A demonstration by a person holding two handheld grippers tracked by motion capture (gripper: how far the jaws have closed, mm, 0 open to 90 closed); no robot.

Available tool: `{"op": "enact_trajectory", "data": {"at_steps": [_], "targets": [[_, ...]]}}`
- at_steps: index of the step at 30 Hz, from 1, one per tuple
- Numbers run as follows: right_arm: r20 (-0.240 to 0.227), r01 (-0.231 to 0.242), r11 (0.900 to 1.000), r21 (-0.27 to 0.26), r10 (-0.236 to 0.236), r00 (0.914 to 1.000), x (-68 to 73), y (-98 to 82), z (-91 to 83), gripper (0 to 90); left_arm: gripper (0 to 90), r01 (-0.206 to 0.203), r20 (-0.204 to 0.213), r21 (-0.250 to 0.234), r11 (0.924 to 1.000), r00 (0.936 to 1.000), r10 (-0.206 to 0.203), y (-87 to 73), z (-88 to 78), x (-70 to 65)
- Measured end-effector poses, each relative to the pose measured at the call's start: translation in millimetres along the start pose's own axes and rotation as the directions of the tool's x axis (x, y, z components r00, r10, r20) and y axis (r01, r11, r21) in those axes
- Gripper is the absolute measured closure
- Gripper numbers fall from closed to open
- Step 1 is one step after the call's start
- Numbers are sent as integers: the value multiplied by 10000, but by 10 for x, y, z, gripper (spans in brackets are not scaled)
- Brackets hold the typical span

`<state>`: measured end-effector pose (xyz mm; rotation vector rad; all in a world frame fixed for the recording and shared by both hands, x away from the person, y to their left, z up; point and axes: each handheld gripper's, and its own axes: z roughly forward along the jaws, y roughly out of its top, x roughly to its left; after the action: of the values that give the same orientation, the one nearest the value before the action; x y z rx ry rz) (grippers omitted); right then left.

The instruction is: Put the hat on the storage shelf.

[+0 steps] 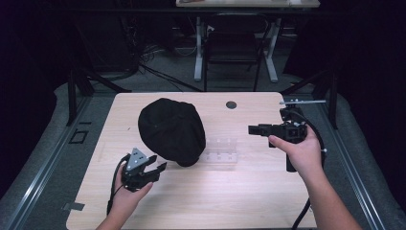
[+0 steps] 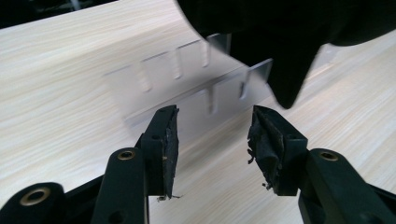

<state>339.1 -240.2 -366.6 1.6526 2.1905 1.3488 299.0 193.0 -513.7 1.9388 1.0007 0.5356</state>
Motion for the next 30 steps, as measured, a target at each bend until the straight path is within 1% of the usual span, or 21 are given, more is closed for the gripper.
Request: {"op": "enact_trajectory", "data": {"at_steps": [3,5,6,7,8,10,11,12,14,15,16,18,19,20,21,23,24,26,27,28,30], "targets": [[234,115,9999,34,-116,9997,-10,-55,11,489,505,323,-167,-31,9995,9993,-324,-60,-73,102],[542,256,9997,47,-258,9982,-11,-106,23,488,497,553,-235,-23,9985,9982,-553,-106,-117,159],[779,335,9993,142,-345,9964,-5,-129,31,487,494,608,-288,10,9982,9977,-607,-133,-135,183],[930,473,9989,76,-478,9945,-5,-160,37,487,492,622,-338,38,9981,9975,-620,-162,-151,206],[872,447,9990,24,-448,9952,-7,-192,47,487,491,682,-385,41,9977,9969,-680,-186,-160,219],[762,345,9991,229,-361,9964,-23,-255,75,487,491,876,-441,83,9961,9952,-872,-253,-174,270],[898,387,9989,283,-411,9951,-28,-290,90,487,491,977,-481,109,9952,9941,-970,-276,-173,289],[953,410,9990,190,-426,9945,-34,-330,104,487,491,1008,-484,134,9948,9938,-1001,-289,-172,304],[981,363,9988,321,-393,9944,-52,-395,137,487,489,1126,-549,98,9936,9922,-1119,-312,-165,330],[1088,411,9988,271,-438,9931,-64,-449,161,486,486,1158,-550,53,9933,9918,-1154,-320,-160,336],[1132,376,9987,333,-411,9927,-71,-490,179,486,485,1132,-569,88,9935,9920,-1126,-323,-159,342],[1365,524,9981,314,-562,9891,-82,-577,224,486,485,1120,-596,136,9936,9920,-1110,-332,-149,345],[1415,522,9981,335,-564,9883,-82,-608,237,486,484,1096,-612,237,9937,9923,-1080,-335,-145,347],[1623,638,9974,331,-683,9844,-81,-660,265,486,484,1141,-590,127,9934,9918,-1131,-345,-129,342],[1745,732,9971,221,-759,9817,-82,-711,284,486,484,1129,-571,140,9935,9921,-1119,-348,-124,341],[1913,866,9962,101,-869,9777,-85,-771,310,486,483,1069,-543,197,9941,9929,-1057,-354,-117,333],[1997,1032,9947,-4,-1010,9746,-98,-820,330,486,479,1057,-538,165,9943,9930,-1047,-358,-111,328],[2124,1005,9949,-37,-974,9723,-124,-885,355,483,474,1001,-536,176,9948,9936,-990,-365,-106,320],[2009,856,9962,-143,-810,9762,-158,-931,381,469,472,1013,-529,181,9947,9936,-1003,-369,-102,315],[1943,761,9971,-89,-729,9782,-191,-966,398,462,469,1018,-499,186,9946,9937,-1008,-375,-95,308],[2000,587,9981,-164,-542,9783,-256,-1056,443,462,469,985,-433,234,9949,9943,-975,-378,-88,290]]}}
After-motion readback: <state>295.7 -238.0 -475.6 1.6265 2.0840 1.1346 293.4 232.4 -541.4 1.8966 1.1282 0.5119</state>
